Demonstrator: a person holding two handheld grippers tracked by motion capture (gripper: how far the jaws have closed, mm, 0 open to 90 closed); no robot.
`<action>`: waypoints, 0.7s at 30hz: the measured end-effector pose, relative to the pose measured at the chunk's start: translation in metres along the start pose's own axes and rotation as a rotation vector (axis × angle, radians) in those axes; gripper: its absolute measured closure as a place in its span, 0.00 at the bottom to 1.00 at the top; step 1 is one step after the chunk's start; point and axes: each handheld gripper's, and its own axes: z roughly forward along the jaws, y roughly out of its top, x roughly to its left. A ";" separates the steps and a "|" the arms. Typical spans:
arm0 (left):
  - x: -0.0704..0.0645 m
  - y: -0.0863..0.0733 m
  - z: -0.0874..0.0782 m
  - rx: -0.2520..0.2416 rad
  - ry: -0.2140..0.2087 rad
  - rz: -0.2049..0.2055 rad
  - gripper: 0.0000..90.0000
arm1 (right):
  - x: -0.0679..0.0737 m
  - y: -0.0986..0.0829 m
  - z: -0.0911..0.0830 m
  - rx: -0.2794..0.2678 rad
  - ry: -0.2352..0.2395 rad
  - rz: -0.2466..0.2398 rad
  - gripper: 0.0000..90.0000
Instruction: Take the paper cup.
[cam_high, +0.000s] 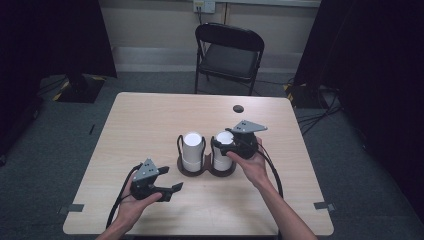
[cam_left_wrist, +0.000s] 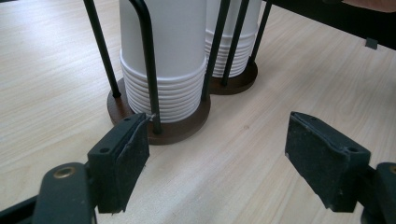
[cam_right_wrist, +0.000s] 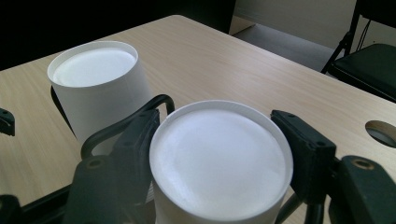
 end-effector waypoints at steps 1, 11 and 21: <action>0.000 0.000 0.000 -0.002 0.001 -0.004 0.24 | 0.000 0.000 0.000 0.000 0.001 0.002 0.40; 0.000 0.000 0.000 -0.003 0.005 0.011 0.24 | -0.002 0.003 -0.006 -0.027 0.001 0.027 0.40; -0.001 0.000 0.001 -0.013 0.004 0.004 0.24 | -0.003 0.005 -0.009 -0.040 0.007 0.040 0.40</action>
